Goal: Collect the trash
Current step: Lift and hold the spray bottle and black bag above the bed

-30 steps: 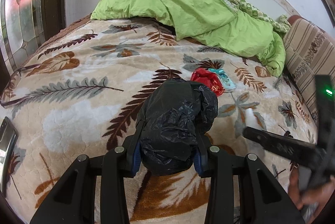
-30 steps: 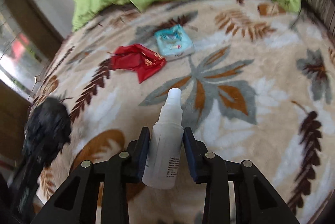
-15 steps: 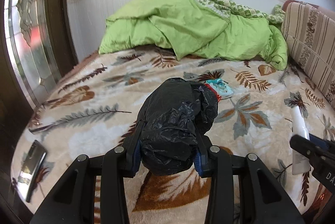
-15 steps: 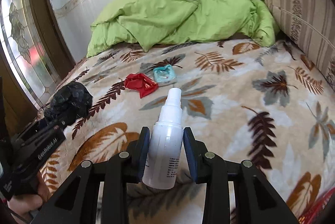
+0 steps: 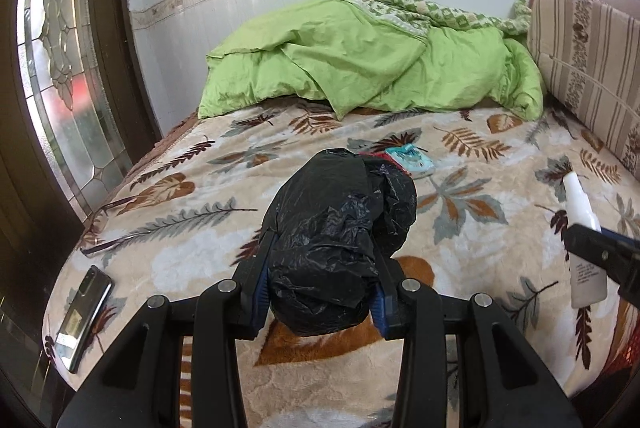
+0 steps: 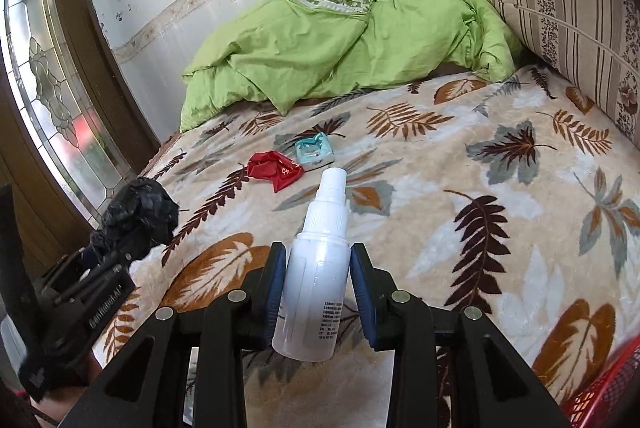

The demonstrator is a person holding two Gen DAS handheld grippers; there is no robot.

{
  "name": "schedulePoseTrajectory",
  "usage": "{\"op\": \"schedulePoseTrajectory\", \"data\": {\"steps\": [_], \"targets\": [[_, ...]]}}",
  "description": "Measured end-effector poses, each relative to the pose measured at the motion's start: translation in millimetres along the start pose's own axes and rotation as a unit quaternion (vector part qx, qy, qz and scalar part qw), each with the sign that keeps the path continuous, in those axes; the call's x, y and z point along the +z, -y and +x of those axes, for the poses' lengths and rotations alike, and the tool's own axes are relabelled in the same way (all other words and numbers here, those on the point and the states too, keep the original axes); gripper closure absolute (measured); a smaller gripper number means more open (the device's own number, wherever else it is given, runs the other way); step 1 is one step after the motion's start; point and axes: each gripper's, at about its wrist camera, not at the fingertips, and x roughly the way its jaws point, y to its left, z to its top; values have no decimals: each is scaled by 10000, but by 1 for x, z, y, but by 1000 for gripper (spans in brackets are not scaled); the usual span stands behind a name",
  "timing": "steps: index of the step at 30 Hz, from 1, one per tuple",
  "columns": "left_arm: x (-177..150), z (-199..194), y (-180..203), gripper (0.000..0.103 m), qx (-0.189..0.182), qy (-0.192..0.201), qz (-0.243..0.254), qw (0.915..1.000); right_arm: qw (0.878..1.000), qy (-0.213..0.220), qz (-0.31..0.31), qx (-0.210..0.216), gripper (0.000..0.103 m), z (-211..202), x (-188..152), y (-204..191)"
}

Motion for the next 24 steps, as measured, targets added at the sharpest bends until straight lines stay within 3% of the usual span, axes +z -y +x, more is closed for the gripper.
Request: {"op": "schedulePoseTrajectory", "data": {"steps": [13,24], "targets": [[-2,18,-7,64,-370,-113,-195,9991,9998,-122,62,-118,68,12,0,-5],[-3,19,-18,64,-432,-92,-377,9983,9974,-53,-369,-616,68,8,-2,-31]]}}
